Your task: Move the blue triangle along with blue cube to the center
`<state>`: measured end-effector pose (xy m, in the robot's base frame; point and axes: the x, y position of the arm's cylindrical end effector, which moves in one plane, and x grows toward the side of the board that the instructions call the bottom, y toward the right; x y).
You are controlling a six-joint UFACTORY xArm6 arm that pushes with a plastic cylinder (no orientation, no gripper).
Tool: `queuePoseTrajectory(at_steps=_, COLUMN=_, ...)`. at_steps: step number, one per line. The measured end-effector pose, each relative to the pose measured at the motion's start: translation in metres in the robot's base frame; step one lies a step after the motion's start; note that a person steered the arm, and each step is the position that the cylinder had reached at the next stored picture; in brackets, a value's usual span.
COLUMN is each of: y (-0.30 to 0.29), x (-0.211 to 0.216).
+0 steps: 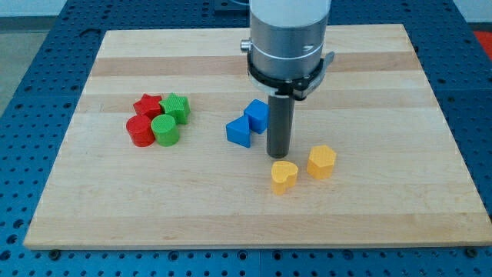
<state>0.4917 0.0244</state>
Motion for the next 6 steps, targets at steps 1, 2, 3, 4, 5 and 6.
queuePoseTrajectory(at_steps=1, y=-0.025, x=-0.004)
queuePoseTrajectory(at_steps=2, y=-0.034, x=-0.029)
queuePoseTrajectory(at_steps=3, y=-0.034, x=-0.028)
queuePoseTrajectory(at_steps=4, y=-0.037, x=-0.005)
queuePoseTrajectory(at_steps=5, y=-0.061, x=0.003)
queuePoseTrajectory(at_steps=6, y=-0.089, x=-0.001)
